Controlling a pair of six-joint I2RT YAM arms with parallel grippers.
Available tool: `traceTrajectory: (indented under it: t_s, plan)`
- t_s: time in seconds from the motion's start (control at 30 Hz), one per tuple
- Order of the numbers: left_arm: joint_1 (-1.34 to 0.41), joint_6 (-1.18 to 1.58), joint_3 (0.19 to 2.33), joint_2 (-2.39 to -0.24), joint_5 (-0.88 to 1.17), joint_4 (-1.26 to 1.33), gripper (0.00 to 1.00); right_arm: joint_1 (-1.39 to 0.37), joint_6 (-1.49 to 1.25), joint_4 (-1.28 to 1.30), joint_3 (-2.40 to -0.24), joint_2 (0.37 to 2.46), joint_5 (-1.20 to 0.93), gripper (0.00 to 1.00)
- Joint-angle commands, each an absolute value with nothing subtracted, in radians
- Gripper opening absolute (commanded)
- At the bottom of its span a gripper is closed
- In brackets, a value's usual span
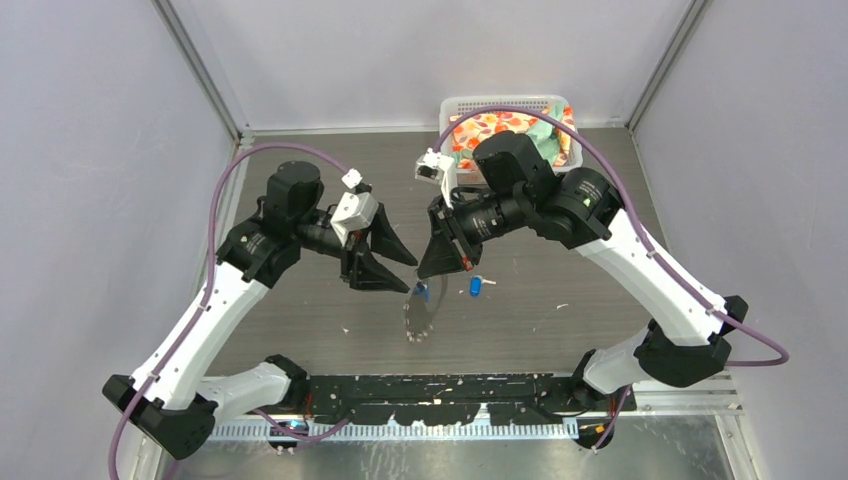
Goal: Put the keys on the keyring
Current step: Adjust the key on the keyring.
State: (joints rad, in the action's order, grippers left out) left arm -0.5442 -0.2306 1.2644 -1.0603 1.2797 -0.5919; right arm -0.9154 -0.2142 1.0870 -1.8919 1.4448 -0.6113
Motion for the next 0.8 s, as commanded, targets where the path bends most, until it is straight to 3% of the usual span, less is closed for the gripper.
traceTrajectory:
  t_s: [0.0,0.27,0.53,0.77]
  plan:
    - [-0.552,-0.285,1.320,-1.067,1.263,-0.636,0.52,-0.921,-0.202,1.087,-1.944,1.451,-0.662,0.01]
    - [-0.563,-0.272,1.354,-1.081,1.306,-0.638,0.38,-0.929,-0.187,1.114,-1.980,1.480,-0.663,0.01]
    - [-0.569,-0.291,1.349,-1.083,1.323,-0.671,0.11,-0.930,-0.183,1.111,-1.993,1.488,-0.660,0.01]
    - [-0.573,-0.328,1.356,-1.090,1.313,-0.707,0.00,-0.935,-0.182,1.115,-2.019,1.508,-0.679,0.01]
